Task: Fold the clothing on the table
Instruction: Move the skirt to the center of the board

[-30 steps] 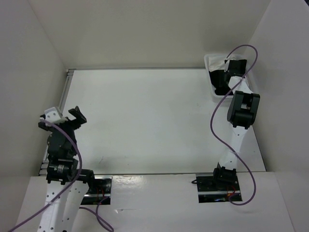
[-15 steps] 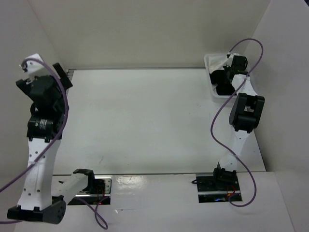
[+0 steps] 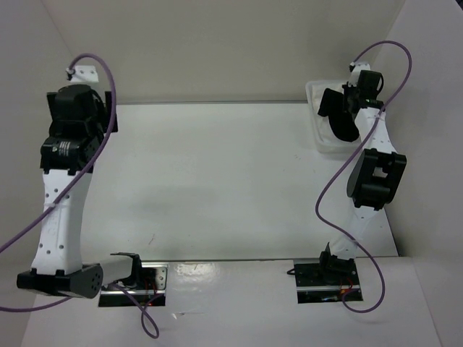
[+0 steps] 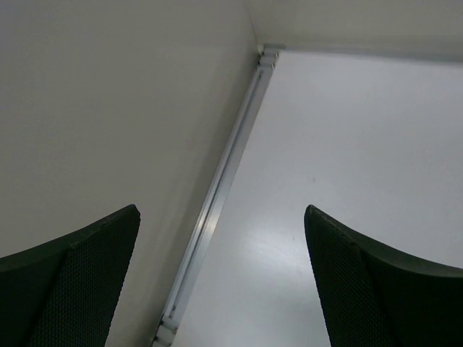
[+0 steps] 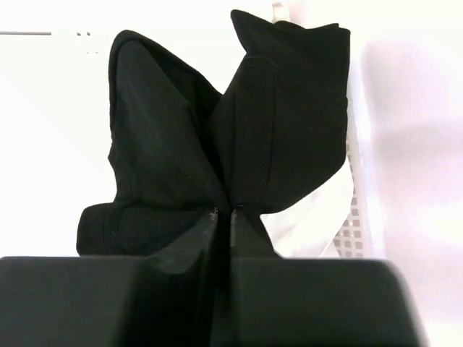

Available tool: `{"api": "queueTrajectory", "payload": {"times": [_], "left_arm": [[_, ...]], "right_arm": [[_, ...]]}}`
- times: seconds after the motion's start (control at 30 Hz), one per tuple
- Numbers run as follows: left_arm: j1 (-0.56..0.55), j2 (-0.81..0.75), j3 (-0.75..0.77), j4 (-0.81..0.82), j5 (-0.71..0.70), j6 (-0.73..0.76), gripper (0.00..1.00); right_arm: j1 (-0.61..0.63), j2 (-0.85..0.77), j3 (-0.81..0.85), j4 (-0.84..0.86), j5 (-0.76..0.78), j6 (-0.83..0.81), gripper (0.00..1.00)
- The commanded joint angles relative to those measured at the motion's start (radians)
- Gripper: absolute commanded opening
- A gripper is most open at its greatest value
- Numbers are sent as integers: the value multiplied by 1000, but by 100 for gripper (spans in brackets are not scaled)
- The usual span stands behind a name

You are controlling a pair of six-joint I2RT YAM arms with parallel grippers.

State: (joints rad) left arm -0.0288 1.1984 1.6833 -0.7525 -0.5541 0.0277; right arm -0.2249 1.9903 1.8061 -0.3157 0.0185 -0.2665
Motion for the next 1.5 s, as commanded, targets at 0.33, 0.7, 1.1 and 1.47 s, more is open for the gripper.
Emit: {"api": "queueTrajectory", "payload": {"times": [0.33, 0.7, 1.1, 1.47], "left_arm": [[-45, -51, -300, 137, 215, -14, 100], [-106, -92, -530, 254, 373, -118, 100], [-106, -97, -588, 274, 353, -118, 100], [-106, -97, -588, 274, 353, -118, 100]], "right_arm": [[15, -10, 19, 6, 35, 13, 13], [70, -47, -1, 6, 54, 16, 0], [124, 30, -11, 6, 164, -6, 86], [124, 65, -96, -14, 242, -54, 81]]}}
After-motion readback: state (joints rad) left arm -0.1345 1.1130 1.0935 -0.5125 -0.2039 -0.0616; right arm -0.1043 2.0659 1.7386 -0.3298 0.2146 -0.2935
